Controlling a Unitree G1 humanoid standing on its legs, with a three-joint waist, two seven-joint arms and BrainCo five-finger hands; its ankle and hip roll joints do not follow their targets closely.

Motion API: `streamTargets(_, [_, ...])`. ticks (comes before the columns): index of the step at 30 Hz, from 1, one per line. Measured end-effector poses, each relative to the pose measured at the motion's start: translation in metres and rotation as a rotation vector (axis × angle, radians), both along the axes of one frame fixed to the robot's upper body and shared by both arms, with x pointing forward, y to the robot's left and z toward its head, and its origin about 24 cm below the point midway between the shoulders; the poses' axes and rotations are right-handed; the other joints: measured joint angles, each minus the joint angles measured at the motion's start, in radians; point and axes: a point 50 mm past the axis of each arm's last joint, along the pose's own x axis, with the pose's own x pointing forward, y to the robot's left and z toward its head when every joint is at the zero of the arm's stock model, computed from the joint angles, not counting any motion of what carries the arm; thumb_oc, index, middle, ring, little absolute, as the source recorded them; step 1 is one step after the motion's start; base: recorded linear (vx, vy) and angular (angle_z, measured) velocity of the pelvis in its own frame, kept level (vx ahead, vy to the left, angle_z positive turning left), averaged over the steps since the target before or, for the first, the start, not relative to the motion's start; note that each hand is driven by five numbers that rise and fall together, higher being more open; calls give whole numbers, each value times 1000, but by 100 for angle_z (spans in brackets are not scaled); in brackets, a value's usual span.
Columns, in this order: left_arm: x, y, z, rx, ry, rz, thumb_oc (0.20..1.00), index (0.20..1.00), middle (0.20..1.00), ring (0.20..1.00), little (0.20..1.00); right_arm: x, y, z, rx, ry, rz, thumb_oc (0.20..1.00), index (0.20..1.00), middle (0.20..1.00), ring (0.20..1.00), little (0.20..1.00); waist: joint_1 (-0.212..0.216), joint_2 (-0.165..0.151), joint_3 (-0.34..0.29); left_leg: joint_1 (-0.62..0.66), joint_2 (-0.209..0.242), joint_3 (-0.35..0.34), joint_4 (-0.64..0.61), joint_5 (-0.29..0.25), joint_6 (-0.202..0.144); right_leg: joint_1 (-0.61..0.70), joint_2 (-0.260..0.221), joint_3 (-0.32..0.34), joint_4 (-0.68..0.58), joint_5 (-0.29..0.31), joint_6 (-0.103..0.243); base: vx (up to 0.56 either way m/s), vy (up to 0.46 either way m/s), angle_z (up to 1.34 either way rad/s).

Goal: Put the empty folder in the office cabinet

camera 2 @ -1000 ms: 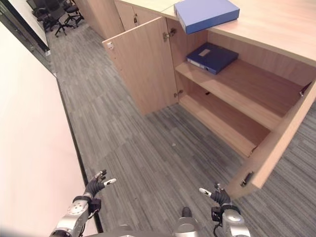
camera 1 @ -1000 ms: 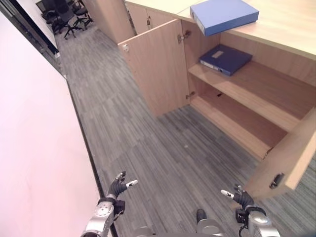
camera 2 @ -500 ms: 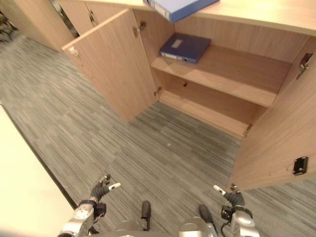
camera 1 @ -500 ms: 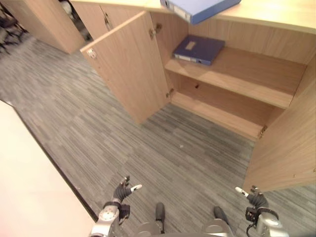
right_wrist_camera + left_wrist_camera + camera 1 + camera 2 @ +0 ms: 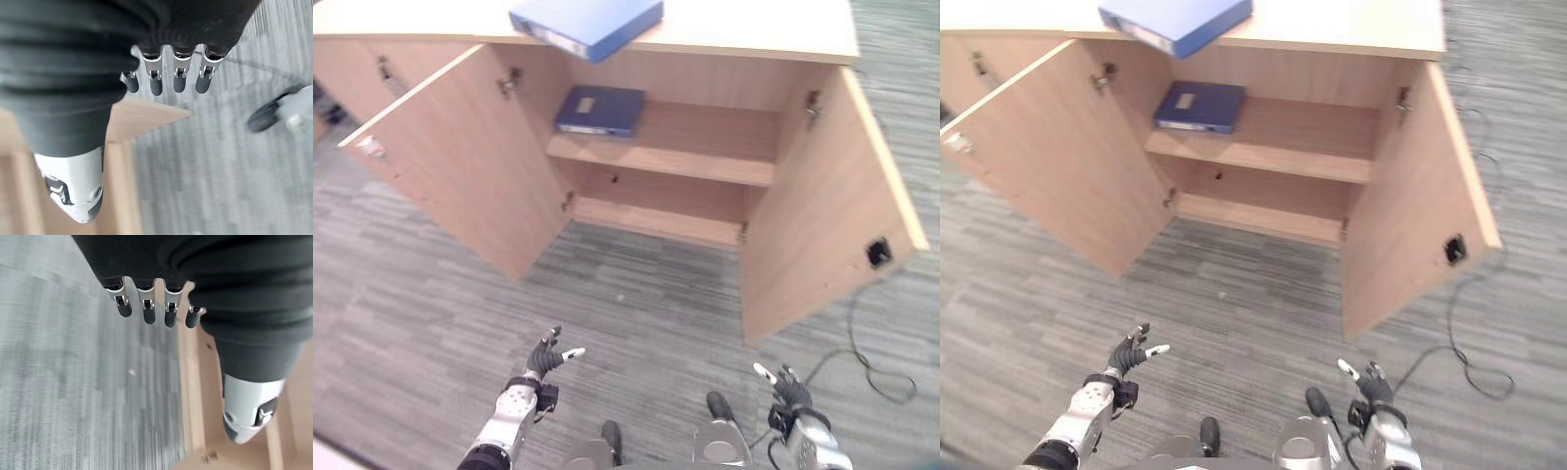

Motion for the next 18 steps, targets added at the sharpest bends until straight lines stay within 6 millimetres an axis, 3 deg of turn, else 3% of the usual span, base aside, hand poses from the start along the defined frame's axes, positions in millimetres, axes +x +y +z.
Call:
streamTargets(1, [-2,2,1,-4,-7,14,1000,1000,1000,1000,1000,1,1,1,1,-5,6,1000,1000,1000,1000,1000,8,10,-5,22,0,39,-31,16,25,-35,7,-144,27,48,-62,-85,428,-103])
streamTargets(2, [-4,5,1,-6,-6,27,1000,1000,1000,1000,1000,3,3,2,-5,-12,22,1000,1000,1000,1000,1000,16,20,-10,16,4,67,-53,16,40,-60,-8,-236,39,88,-75,-44,304,-98])
streamTargets(3, [-4,5,1,-7,-7,32,1000,1000,1000,1000,1000,1,3,2,-11,-8,37,1000,1000,1000,1000,1000,12,17,-9,15,-9,82,-54,17,45,-73,-28,-295,53,114,-64,3,270,-55])
streamTargets(4, [-7,4,-1,-16,-1,39,1000,1000,1000,1000,1000,-3,2,0,-15,10,39,1000,1000,1000,1000,1000,11,20,-11,21,-17,86,-67,21,57,-86,-39,-313,72,103,-48,56,347,-18])
streamTargets(5, [-16,0,-7,-32,30,36,1000,1000,1000,1000,1000,-18,3,-8,-5,60,38,1000,1000,1000,1000,1000,2,31,-24,18,-24,90,-80,26,58,-109,-13,-276,145,13,21,76,401,-23])
streamTargets(6, [-24,2,-11,-36,49,48,1000,1000,1000,1000,1000,-21,4,-10,-2,75,47,1000,1000,1000,1000,1000,10,37,-26,24,-22,89,-98,34,63,-124,24,-228,176,-35,54,93,309,-44])
streamTargets(7, [-40,10,-20,-27,110,70,1000,1000,1000,1000,1000,-25,11,-13,9,91,69,1000,1000,1000,1000,1000,23,39,-33,29,-17,90,-126,58,65,-132,104,-172,198,-111,64,62,107,-30])
streamTargets(8, [-42,13,-21,-19,126,70,1000,1000,1000,1000,1000,-30,11,-16,14,103,65,1000,1000,1000,1000,1000,20,22,-37,24,-28,86,-137,87,62,-116,124,-179,172,-121,53,82,73,-4])
streamTargets(9, [-42,14,-21,-16,131,73,1000,1000,1000,1000,1000,-35,9,-17,12,120,58,1000,1000,1000,1000,1000,30,3,-35,32,-49,80,-166,105,66,-71,137,-226,80,-125,-3,88,49,36])
streamTargets(10, [-46,12,-24,-22,151,73,1000,1000,1000,1000,1000,-35,6,-18,6,132,54,1000,1000,1000,1000,1000,25,11,-31,33,-44,62,-166,108,62,-10,148,-254,-26,-75,-39,145,48,34])
streamTargets(12, [-44,9,-23,-30,143,58,1000,1000,1000,1000,1000,-39,4,-19,5,136,48,1000,1000,1000,1000,1000,26,17,-29,49,-33,35,-175,113,54,74,171,-248,-122,-36,-40,192,12,38])
streamTargets(15, [-42,0,-22,-51,131,29,1000,1000,1000,1000,1000,-38,-11,-14,-38,140,48,1000,1000,1000,1000,1000,28,56,-38,62,-25,20,-176,91,40,132,188,-237,-191,-24,-51,206,-71,22])
streamTargets(18, [-41,-4,-22,-64,126,28,1000,1000,1000,1000,1000,-41,-15,-14,-48,148,46,1000,1000,1000,1000,1000,24,66,-45,66,-16,-23,-170,94,38,152,198,-252,-191,-31,-72,158,-98,39])
